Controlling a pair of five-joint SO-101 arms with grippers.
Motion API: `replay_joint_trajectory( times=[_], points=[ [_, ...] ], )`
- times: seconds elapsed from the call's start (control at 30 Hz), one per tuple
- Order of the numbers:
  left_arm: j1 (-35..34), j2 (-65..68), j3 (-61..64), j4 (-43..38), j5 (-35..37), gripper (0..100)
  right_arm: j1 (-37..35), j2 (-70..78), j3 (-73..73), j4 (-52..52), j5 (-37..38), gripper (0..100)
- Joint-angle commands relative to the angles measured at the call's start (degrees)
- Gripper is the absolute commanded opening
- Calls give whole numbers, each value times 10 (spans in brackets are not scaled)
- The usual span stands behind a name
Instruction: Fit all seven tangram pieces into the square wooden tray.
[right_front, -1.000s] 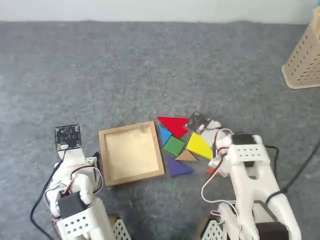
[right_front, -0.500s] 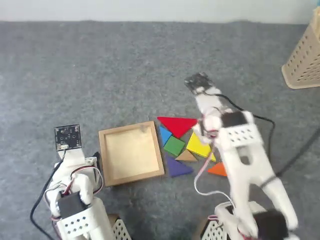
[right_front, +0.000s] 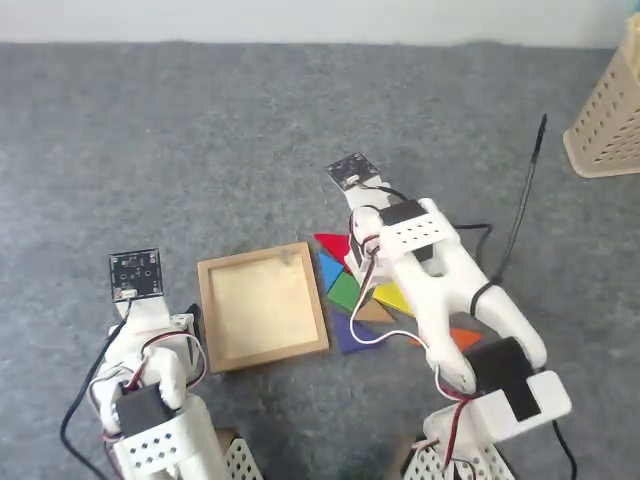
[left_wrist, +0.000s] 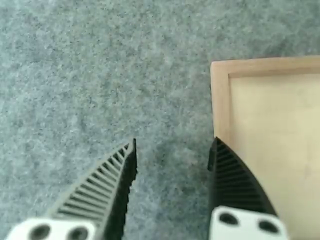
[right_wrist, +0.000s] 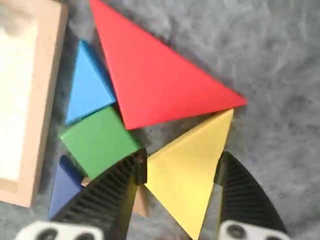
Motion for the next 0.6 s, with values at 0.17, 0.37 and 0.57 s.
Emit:
replay_joint_trajectory(
  times=[0.17, 0.37, 0.57],
  points=[
    [1, -6, -3, 2, 5, 225, 0, -7, 27, -6, -5, 232],
    [1, -6, -3, 2, 5, 225, -7, -6, 38, -7, -3, 345],
    [1, -6, -3, 2, 5, 225, -8, 1, 38, -9, -2, 376]
  ],
)
